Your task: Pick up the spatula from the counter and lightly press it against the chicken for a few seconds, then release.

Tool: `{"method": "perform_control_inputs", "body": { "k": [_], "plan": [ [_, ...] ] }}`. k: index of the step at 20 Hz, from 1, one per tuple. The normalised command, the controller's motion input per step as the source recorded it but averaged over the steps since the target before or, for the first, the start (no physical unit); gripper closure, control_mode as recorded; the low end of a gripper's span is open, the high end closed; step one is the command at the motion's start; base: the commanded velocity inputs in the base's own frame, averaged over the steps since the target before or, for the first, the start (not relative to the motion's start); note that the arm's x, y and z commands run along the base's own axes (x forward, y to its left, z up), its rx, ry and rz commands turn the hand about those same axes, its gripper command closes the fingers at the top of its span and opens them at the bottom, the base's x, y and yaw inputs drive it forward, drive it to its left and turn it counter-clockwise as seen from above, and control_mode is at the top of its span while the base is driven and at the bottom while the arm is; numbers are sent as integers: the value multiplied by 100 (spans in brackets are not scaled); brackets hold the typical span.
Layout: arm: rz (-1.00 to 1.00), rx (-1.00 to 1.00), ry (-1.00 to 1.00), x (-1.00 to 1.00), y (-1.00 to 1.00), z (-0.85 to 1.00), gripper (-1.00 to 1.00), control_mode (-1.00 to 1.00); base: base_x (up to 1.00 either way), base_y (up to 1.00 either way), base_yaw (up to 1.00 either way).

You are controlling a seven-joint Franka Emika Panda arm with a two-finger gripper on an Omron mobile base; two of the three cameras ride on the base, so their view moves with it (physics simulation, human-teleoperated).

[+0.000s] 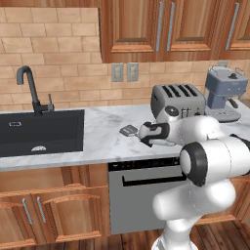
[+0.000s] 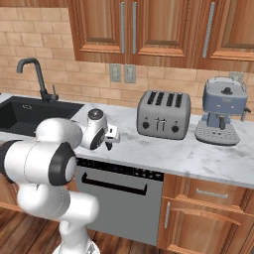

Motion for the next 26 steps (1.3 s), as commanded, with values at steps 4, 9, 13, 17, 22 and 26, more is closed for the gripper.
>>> {"method": "perform_control_inputs", "body": {
  "k": [4,9,13,17,22,26],
  "plan": [
    [0,0,0,8,0,-6,-100,-100,0,0,0],
    [0,0,0,9,0,-11,-100,-100,0,0,0],
    [0,0,0,3,0,-14,-100,-100,0,0,0],
    [0,0,0,1,0,-16,-100,-100,0,0,0],
    [0,0,0,1,0,-11,-100,-100,0,0,0],
    [0,0,0,5,0,-3,-100,-100,0,0,0]
  ]
}}
